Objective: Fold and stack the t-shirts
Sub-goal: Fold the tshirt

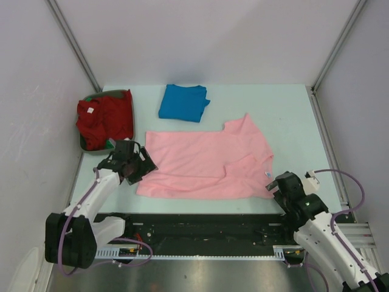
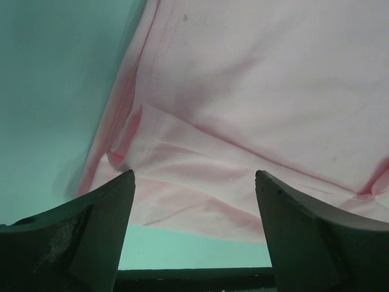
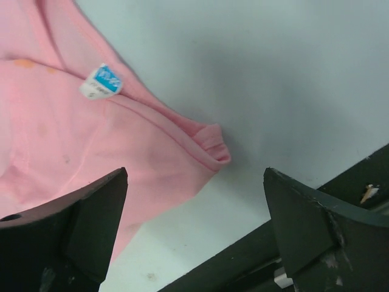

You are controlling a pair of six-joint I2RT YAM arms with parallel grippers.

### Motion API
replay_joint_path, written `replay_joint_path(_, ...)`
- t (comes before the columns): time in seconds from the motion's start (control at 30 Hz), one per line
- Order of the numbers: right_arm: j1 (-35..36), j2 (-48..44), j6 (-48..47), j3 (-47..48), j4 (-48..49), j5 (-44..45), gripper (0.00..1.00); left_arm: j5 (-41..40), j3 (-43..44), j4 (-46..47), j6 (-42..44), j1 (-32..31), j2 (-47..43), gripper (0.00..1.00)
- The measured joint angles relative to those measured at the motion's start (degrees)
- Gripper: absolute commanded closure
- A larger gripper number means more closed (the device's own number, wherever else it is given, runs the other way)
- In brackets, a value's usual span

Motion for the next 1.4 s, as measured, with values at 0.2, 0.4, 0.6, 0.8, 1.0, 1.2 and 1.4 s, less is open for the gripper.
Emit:
replay_joint_path(0.2,0.83,2.56,-3.87,5.99,2.21,1.07,0.01,0.72,0.24,-2.03,0.24,-0.09,-6.75,0.11)
replay_joint_path(0.4,5.18,15.34,-15.56,15.89,10.23,-0.50,0.00,1.05,3.52,-3.96,1.01,-3.98,-5.44,0.09)
replay_joint_path(0.6,18.16,28.02,-27.04,21.92,14.64,-1.38,0.00,-5.05,9.11,-8.48,3.41,-18.21,-3.23,0.07)
replay_joint_path(0.8,30.32,35.56,-30.91,22.36,14.80,-0.52,0.00,-11.69,8.41,-9.57,3.02,-31.54,-1.29,0.00)
replay_joint_path(1.0,39.63,41.64,-30.56,22.36,14.93,2.82,0.00,-16.35,4.98,-7.91,-1.79,-39.95,2.58,0.00)
replay_joint_path(1.2,48.50,43.91,-34.82,23.19,18.75,3.52,0.00,-13.16,-9.99,2.64,-11.61,-40.26,-16.74,0.00)
replay_joint_path(1.4,56.11,49.96,-38.82,27.21,16.11,7.98,0.01,-10.10,-22.01,10.40,-25.55,-40.33,-40.98,0.00)
